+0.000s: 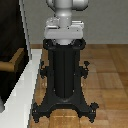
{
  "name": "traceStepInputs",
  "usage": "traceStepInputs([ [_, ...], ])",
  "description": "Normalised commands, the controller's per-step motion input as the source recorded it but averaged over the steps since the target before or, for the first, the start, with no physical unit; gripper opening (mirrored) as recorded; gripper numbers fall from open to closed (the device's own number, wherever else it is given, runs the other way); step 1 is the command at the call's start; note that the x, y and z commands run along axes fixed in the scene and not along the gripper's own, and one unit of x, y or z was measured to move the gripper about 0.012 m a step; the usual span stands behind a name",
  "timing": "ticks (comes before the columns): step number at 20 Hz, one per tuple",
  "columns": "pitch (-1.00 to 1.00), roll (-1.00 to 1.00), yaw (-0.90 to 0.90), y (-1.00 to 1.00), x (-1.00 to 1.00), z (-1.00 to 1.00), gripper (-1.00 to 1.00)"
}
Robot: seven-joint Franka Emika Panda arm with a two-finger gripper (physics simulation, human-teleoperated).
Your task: Open the door by pressing down and pulling on the handle.
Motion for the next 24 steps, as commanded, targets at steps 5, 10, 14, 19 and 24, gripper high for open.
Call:
traceStepInputs([
  [5,0.0,0.0,0.0,-0.4,0.0,0.2,1.0],
  [10,0.0,0.0,0.0,-0.8,0.0,0.0,1.0],
  [14,0.0,0.0,0.0,-0.5,0.0,0.0,1.0],
  [19,0.0,0.0,0.0,-0.6,0.0,0.0,1.0],
  [24,0.0,0.0,0.0,-0.6,0.0,0.0,1.0],
])
